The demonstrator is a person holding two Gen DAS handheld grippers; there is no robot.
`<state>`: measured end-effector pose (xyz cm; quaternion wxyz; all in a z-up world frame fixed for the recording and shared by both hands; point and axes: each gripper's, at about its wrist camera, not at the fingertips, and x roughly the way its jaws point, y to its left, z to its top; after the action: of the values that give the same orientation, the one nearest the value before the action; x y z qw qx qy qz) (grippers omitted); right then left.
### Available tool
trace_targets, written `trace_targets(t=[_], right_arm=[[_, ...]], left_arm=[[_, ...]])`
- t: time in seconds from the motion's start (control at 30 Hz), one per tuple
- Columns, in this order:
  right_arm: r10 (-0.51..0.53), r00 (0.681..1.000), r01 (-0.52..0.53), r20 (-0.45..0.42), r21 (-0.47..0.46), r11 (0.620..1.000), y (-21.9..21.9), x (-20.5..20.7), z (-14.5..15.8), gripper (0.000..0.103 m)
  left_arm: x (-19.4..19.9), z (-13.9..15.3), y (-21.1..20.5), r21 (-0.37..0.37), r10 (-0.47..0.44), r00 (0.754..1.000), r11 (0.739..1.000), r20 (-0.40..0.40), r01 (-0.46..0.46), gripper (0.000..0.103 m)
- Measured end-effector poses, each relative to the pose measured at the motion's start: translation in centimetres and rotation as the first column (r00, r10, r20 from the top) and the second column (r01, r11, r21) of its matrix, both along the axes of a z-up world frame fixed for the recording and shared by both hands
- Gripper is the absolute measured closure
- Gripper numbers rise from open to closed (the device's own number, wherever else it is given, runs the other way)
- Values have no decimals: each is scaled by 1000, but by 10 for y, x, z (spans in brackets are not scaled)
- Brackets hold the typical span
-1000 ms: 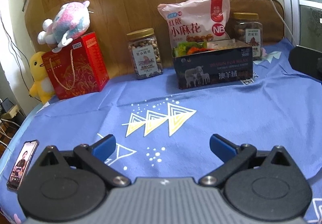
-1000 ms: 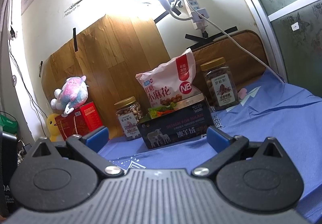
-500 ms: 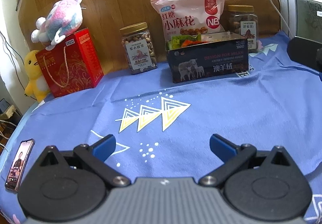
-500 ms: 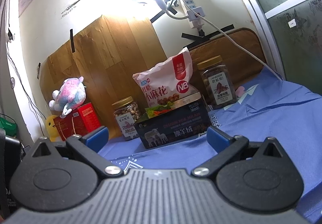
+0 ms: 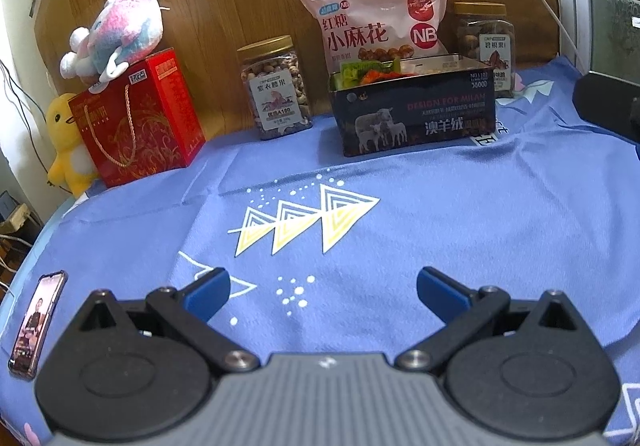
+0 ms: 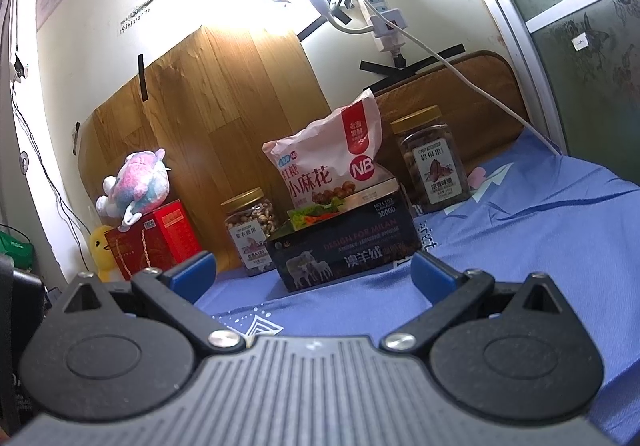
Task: Organize snacks
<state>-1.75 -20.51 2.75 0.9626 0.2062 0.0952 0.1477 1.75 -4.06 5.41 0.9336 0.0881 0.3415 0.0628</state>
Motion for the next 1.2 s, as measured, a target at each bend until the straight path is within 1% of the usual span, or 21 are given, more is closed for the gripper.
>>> trace_targets(t=[0.43, 1.03, 1.2], right_arm=[[-3, 1000, 3, -6, 2, 1000, 0, 1, -5, 0], [-4, 1000, 4, -11, 4, 1000, -1, 1, -6, 0], [-4, 1000, 4, -11, 4, 1000, -1, 1, -7, 0]], left_arm=[[1, -3, -1, -22, -23, 999, 999, -29, 23, 0], [5, -8, 0, -42, -21, 997, 999, -68, 18, 0], [5, -8, 1, -38, -18, 997, 999, -69, 15, 0]])
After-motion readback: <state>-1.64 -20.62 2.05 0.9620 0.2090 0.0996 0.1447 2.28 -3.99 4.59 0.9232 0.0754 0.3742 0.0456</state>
